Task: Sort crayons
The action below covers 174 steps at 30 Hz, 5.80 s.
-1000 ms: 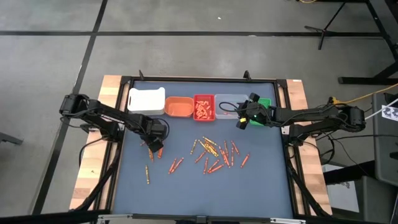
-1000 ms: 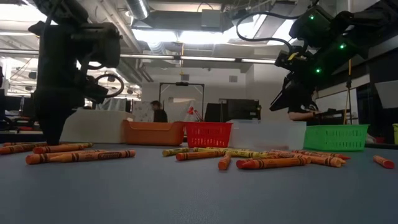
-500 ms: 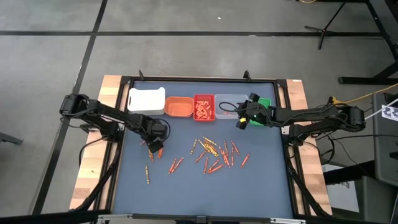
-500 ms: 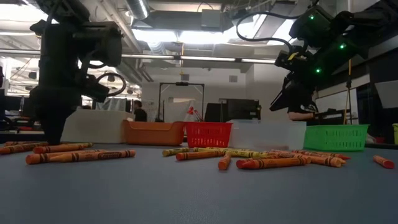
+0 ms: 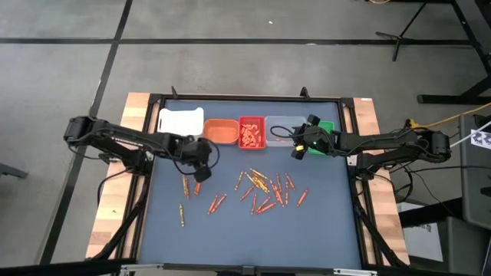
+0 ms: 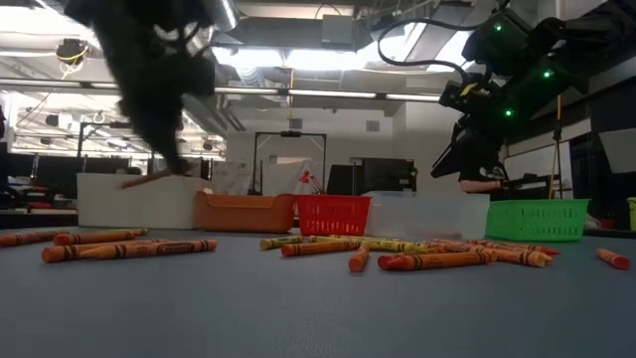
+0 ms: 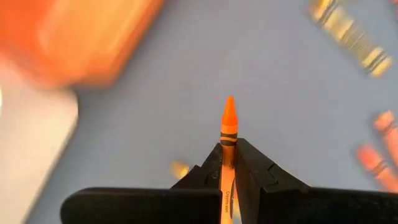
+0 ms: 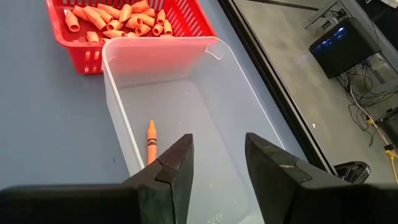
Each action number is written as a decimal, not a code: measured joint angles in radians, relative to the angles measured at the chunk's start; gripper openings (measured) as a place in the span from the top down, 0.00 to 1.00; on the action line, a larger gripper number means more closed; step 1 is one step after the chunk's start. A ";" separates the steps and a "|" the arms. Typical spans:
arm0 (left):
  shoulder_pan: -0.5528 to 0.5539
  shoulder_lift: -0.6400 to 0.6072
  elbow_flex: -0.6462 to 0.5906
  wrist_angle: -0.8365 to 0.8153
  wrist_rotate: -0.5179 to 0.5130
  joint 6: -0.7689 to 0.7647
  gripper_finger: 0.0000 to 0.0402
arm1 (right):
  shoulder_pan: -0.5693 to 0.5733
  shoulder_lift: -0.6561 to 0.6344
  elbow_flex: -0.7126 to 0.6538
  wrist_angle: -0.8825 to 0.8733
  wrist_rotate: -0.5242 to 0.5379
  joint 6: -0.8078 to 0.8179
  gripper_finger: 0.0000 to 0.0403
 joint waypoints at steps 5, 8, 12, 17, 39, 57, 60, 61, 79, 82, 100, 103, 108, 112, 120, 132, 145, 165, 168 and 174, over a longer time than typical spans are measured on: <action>0.030 0.000 0.014 0.175 -0.004 0.109 0.99 | 0.000 0.000 0.000 0.000 0.000 0.000 0.65; 0.054 0.000 0.014 0.266 -0.020 0.175 0.99 | 0.000 0.000 0.000 0.000 0.000 0.000 0.65; 0.095 0.000 0.014 0.335 -0.054 0.257 0.99 | 0.000 0.000 0.000 0.000 0.000 0.000 0.65; 0.154 0.003 0.014 0.363 -0.060 0.346 0.99 | 0.000 0.000 0.000 0.000 0.000 0.000 0.65; 0.310 0.003 0.014 0.361 -0.106 0.524 0.90 | 0.000 0.000 0.000 0.000 0.000 0.001 0.65; 0.318 0.003 0.014 0.361 -0.105 0.518 0.70 | 0.000 0.000 0.000 0.000 0.000 0.001 0.65; 0.318 0.003 0.014 0.361 -0.101 0.475 0.69 | 0.000 0.000 0.000 0.000 0.000 0.001 0.65; 0.318 0.003 0.014 0.361 -0.096 0.445 0.69 | 0.000 0.000 0.000 0.000 0.000 0.001 0.65; 0.204 0.003 0.014 0.144 0.265 -0.046 0.69 | 0.000 0.000 0.000 0.000 0.000 0.001 0.65; 0.169 0.003 0.014 0.043 0.274 -0.166 0.69 | 0.000 0.000 0.000 0.000 0.000 0.001 0.65; 0.000 0.011 -0.084 -0.098 0.052 -0.587 0.69 | 0.000 0.000 0.000 0.000 0.000 0.001 0.65; -0.008 0.011 -0.123 -0.045 0.052 -0.612 0.69 | 0.000 0.000 0.000 0.000 0.000 0.001 0.65; -0.011 0.011 -0.182 0.059 0.050 -0.614 0.69 | 0.000 0.000 0.000 0.000 0.000 0.001 0.65; -0.011 0.011 -0.205 0.097 0.017 -0.630 0.69 | 0.000 0.000 0.000 0.000 0.000 0.001 0.65; -0.011 0.011 -0.256 0.148 0.001 -0.664 0.69 | 0.000 0.000 0.000 0.000 0.000 0.001 0.65; -0.011 0.008 -0.330 0.291 -0.004 -0.667 0.69 | 0.000 0.000 0.000 0.000 0.000 0.001 0.65; -0.011 0.009 -0.332 0.285 -0.022 -0.667 0.75 | 0.000 0.000 0.000 0.000 0.000 0.001 0.65; -0.010 0.011 -0.333 0.286 -0.068 -0.654 0.99 | 0.000 0.000 0.000 0.000 0.000 0.000 0.65; -0.009 -0.004 -0.333 0.285 -0.073 -0.620 0.98 | 0.000 0.000 0.000 0.000 0.000 0.001 0.65; 0.006 -0.068 -0.310 0.283 -0.077 -0.552 0.98 | 0.000 0.000 0.000 0.000 0.000 0.000 0.65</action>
